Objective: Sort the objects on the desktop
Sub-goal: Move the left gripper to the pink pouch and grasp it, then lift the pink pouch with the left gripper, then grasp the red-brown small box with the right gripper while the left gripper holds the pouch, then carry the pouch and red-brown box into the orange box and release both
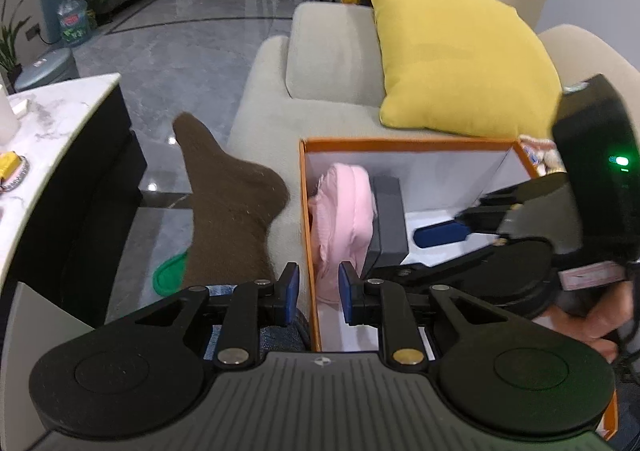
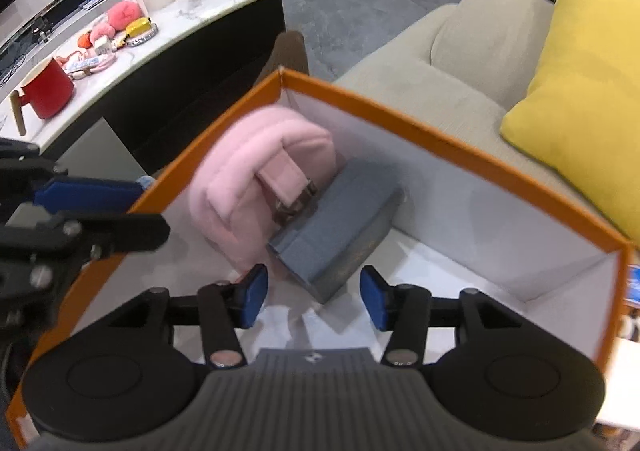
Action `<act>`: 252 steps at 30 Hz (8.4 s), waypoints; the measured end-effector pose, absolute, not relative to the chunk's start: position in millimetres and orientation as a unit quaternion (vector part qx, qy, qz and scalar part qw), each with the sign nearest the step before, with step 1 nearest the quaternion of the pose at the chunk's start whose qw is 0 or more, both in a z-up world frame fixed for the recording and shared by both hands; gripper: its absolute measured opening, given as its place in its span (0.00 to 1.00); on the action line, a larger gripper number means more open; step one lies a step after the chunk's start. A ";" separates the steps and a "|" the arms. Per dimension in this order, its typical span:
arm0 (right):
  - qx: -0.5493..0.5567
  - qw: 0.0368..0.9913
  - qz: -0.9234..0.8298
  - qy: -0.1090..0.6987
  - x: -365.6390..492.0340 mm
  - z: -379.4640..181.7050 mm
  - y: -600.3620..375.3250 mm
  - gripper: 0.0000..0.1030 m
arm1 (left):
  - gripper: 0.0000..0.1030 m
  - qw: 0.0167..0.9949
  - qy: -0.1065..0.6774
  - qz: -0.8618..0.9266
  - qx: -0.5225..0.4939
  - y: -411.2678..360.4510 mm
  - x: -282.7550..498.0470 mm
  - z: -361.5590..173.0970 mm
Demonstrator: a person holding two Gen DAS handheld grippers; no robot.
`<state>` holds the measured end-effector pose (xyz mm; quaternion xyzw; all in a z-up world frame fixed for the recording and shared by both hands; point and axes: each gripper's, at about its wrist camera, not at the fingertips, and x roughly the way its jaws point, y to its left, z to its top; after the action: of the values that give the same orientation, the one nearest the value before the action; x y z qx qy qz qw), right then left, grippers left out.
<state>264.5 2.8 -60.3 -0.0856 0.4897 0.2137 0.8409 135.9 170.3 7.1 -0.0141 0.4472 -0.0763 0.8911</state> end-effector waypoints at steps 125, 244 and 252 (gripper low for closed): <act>-0.043 0.783 0.254 0.566 93.1 -0.2 -253.8 0.33 | 0.31 0.768 0.623 -0.092 -0.113 -74.3 71.7 -17.7; 0.011 0.850 0.116 0.513 254.7 20.2 -80.7 0.23 | 0.19 0.830 0.542 -0.110 -0.065 96.1 195.5 24.6; 0.056 0.834 0.104 0.539 282.2 -4.5 -81.6 0.23 | 0.19 0.818 0.559 -0.107 -0.083 113.3 221.8 2.7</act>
<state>282.2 -81.6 -4.5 0.0564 0.5394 0.1040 0.8337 221.8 113.3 2.7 -0.0830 0.5587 -0.1075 0.8182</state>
